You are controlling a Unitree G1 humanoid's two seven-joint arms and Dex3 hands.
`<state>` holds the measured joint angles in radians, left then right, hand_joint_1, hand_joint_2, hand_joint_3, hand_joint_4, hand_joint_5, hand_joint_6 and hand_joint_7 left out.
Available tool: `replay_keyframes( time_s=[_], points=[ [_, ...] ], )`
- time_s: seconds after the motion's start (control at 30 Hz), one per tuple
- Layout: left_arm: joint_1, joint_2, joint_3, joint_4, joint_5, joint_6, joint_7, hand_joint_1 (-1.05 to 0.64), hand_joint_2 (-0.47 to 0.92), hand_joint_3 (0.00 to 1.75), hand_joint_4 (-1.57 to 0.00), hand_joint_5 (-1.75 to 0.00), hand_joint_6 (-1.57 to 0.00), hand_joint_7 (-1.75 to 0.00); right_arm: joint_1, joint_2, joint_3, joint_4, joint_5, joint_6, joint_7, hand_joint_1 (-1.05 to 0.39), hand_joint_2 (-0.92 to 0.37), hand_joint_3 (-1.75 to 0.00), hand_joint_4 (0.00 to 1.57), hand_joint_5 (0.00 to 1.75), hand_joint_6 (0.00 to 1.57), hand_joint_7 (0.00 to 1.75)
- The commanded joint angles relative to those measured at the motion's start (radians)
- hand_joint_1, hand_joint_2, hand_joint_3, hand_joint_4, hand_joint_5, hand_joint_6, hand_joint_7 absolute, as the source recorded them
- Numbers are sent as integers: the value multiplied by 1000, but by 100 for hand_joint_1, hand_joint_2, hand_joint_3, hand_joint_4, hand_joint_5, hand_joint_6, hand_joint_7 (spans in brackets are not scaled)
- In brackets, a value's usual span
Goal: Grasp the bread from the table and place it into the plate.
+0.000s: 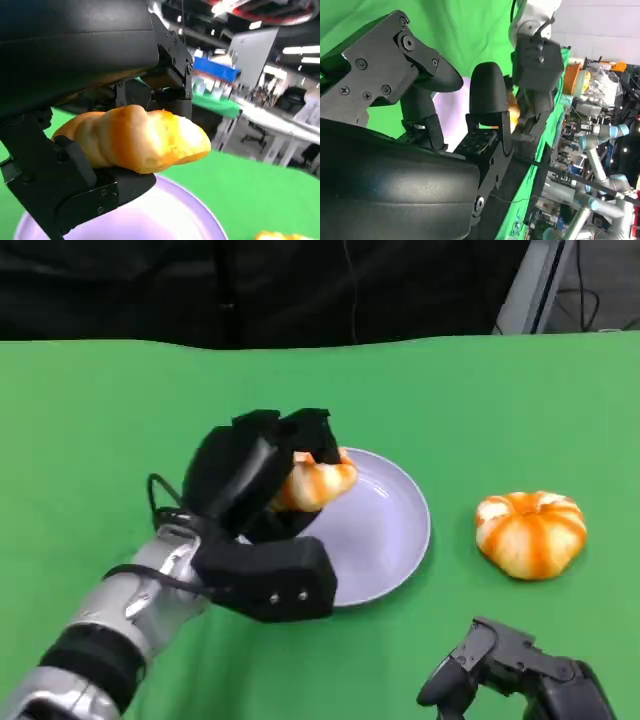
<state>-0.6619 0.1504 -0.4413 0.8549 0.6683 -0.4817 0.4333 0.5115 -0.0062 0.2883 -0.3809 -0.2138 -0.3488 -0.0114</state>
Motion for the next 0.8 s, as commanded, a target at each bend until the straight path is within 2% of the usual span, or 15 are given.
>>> replay_keyframes(
  time_s=[0.03, 0.1, 0.13, 0.17, 0.2, 0.3, 0.33, 0.4, 0.5, 0.67, 0.8],
  points=[
    [-51, -22, 8, 4, -43, 100, -162, -21, 46, 100, -74, -171, -76, -97, 7, -6, -1, -22, 1, -4, -8, -6, -33, -132, 73, 159, 80, 127],
    [-58, -22, 4, -11, -54, 141, -247, -24, 69, 55, -54, -145, -77, -41, 5, -6, 0, -21, -1, -2, -8, -7, -34, -131, 72, 159, 80, 127],
    [-63, -15, -7, -20, -51, 157, -292, -26, 76, 42, -50, -121, -74, -27, 2, -6, -2, -17, -1, -6, -9, -7, -34, -130, 72, 159, 80, 127],
    [-67, -8, -19, -34, -39, 182, -334, -31, 84, 28, -38, -91, -63, -14, 0, -7, -4, -14, 0, -9, -10, -7, -34, -131, 72, 159, 80, 127],
    [-68, -2, -30, -50, -27, 207, -368, -43, 89, 20, -22, -63, -46, -6, 0, -7, -5, -13, 3, -9, -10, -7, -35, -130, 72, 159, 80, 127],
    [-62, 15, -54, -108, -3, 280, -459, -62, 92, 21, -3, -31, -22, -1, 4, -6, -3, -14, 3, -7, -11, -8, -36, -129, 72, 158, 79, 127],
    [-59, 20, -59, -125, 1, 299, -485, -70, 92, 25, -1, -13, -13, -1, 4, -6, -2, -13, 1, -9, -12, -8, -37, -129, 72, 158, 79, 127],
    [-57, 28, -66, -150, 5, 326, -535, -74, 92, 27, 0, -3, -8, 0, 0, -8, -4, -7, 2, -14, -13, -8, -37, -128, 72, 158, 79, 127],
    [-54, 40, -72, -177, -2, 355, -598, -87, 92, 33, 0, 0, -1, 0, -9, -11, -10, 5, 5, -19, -14, -8, -37, -128, 73, 158, 79, 127],
    [-32, 72, -59, -245, -16, 368, -648, -95, 92, 41, 0, 0, 0, 0, -10, -13, -10, 1, 13, -6, -10, -8, -36, -128, 72, 159, 79, 128],
    [28, 114, -6, -348, -79, 353, -672, -93, 92, 41, 0, 0, -2, -1, -11, -12, -10, 2, 11, -7, -12, -8, -36, -127, 72, 159, 79, 128]
  ],
)
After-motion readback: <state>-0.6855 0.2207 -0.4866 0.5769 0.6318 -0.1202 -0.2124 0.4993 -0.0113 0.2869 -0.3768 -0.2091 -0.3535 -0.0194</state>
